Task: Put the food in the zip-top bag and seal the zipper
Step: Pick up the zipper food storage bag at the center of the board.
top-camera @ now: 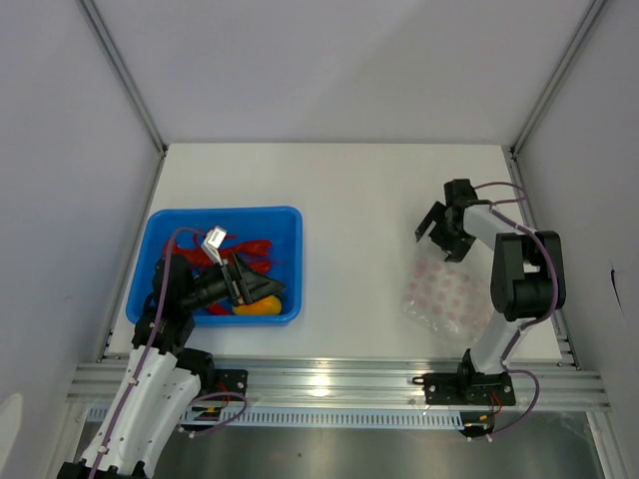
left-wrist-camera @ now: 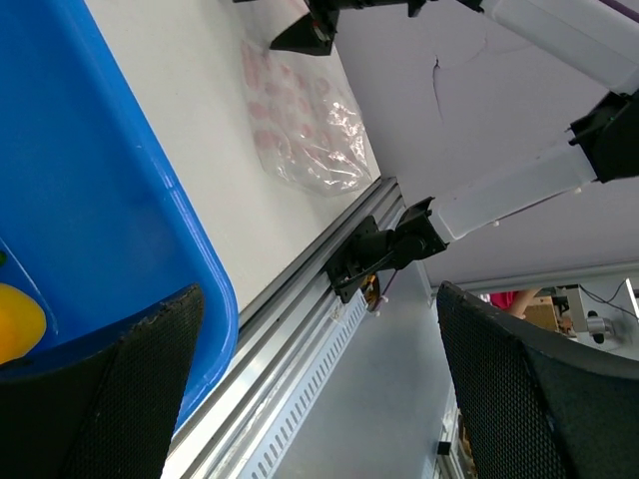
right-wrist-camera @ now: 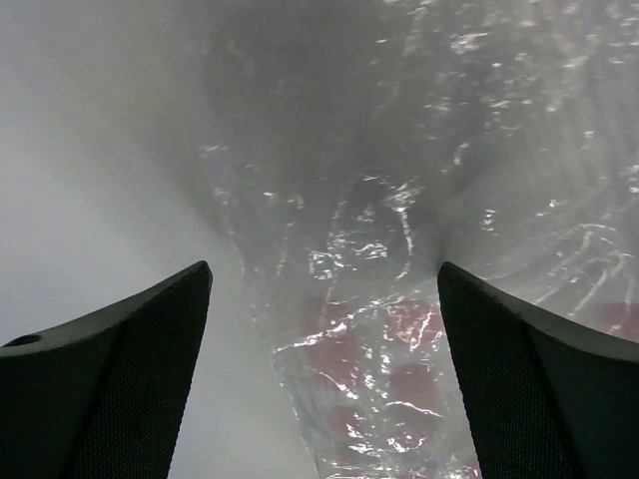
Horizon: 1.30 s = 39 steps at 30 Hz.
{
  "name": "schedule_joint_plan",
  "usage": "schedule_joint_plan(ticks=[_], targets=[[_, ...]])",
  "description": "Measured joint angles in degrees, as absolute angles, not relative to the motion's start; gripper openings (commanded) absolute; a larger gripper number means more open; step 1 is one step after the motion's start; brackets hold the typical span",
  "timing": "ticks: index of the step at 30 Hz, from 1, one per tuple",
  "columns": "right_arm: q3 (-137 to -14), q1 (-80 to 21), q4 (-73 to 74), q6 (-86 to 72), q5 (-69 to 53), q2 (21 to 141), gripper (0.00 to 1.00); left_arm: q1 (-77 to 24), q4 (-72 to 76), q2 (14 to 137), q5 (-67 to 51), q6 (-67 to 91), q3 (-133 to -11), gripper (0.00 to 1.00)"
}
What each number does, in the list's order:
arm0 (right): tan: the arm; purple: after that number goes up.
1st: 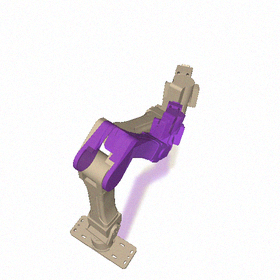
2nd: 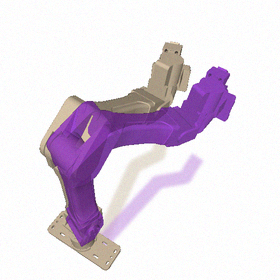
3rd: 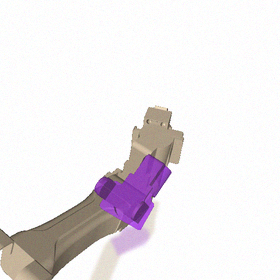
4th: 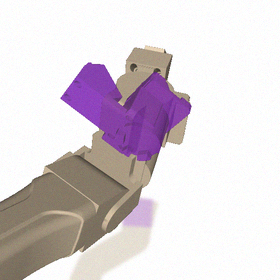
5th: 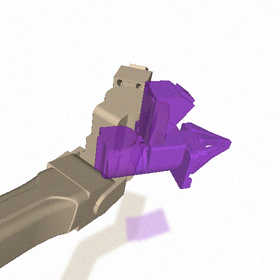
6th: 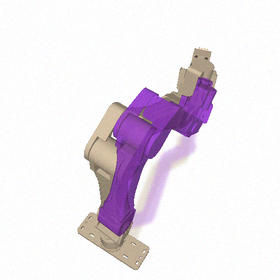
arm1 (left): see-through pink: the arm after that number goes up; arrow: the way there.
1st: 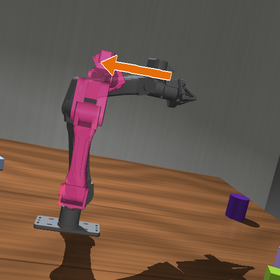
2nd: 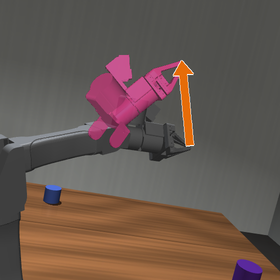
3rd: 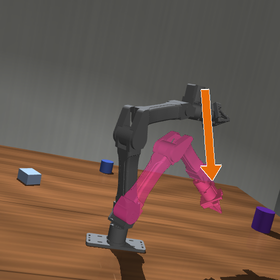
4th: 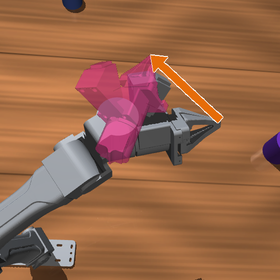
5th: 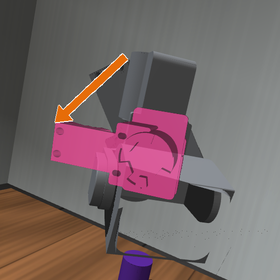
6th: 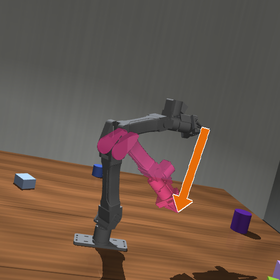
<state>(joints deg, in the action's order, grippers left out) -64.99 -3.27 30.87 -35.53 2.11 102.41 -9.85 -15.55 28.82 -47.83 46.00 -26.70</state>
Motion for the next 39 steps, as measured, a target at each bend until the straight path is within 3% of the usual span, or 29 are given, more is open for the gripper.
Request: schedule_joint_plan(ticks=[12,19,24,29,33,39], targets=[[-69.5,-21.4,28.1,-36.3,0.6,106.3,0.96,-9.8,-17.1,25.5,-48.4,46.0,-28.0,0.98],[-59.8,-32.8,30.5,-35.7,-1.7,97.1,0.96,-9.8,-17.3,25.4,-48.4,46.0,-28.0,0.94],[-56.3,-32.9,38.2,-35.1,-0.2,80.1,0.98,-9.8,-16.6,25.7,-48.5,46.0,-28.0,0.91],[-61.1,-22.0,40.3,-36.5,2.9,68.5,0.99,-9.8,-15.4,26.9,-48.8,46.0,-28.0,0.90],[-69.6,-15.7,44.5,-39.2,9.1,74.8,1.00,-9.8,-14.6,26.9,-48.7,46.1,-28.0,0.88],[-91.6,-17.7,54.7,-45.1,17.7,98.7,0.99,-9.8,-14.9,27.5,-48.7,45.8,-28.6,0.88]])
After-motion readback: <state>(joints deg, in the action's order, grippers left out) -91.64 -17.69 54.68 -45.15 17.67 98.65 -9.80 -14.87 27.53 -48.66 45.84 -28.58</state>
